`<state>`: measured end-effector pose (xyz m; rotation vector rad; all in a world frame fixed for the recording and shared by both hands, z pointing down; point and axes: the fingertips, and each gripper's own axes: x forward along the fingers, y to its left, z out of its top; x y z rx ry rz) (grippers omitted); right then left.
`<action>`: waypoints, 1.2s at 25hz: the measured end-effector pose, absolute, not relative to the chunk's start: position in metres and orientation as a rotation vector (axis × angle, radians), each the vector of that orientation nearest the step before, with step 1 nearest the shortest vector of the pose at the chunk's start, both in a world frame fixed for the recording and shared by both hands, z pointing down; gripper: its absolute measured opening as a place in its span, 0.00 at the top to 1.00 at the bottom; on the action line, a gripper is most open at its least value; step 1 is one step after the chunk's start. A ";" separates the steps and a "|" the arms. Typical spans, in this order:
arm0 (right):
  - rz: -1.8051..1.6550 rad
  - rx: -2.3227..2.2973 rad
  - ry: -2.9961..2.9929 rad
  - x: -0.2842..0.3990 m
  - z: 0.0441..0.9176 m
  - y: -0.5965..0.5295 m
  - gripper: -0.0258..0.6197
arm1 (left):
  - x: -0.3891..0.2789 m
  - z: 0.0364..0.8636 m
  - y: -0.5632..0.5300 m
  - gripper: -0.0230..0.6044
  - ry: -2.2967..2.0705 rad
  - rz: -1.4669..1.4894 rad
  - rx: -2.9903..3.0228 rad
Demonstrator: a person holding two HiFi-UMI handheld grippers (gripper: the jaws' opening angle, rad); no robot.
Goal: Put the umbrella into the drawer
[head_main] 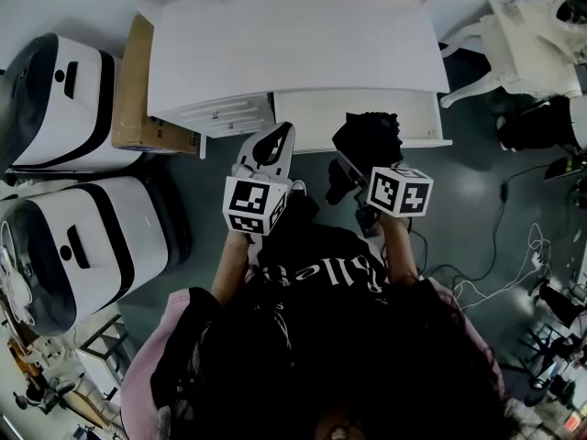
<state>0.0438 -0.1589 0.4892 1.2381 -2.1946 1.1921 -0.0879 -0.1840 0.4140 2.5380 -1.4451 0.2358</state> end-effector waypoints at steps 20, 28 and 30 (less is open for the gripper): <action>1.139 1.036 -2.144 0.042 0.513 -0.233 0.52 | -0.088 0.434 -0.255 0.94 -1.551 0.213 2.398; 0.832 0.748 -2.113 0.035 0.535 -0.267 0.52 | -0.092 0.439 -0.266 0.94 -1.737 0.186 2.230; 0.756 0.670 -2.104 0.031 0.544 -0.271 0.52 | -0.094 0.441 -0.264 0.94 -1.780 0.190 2.192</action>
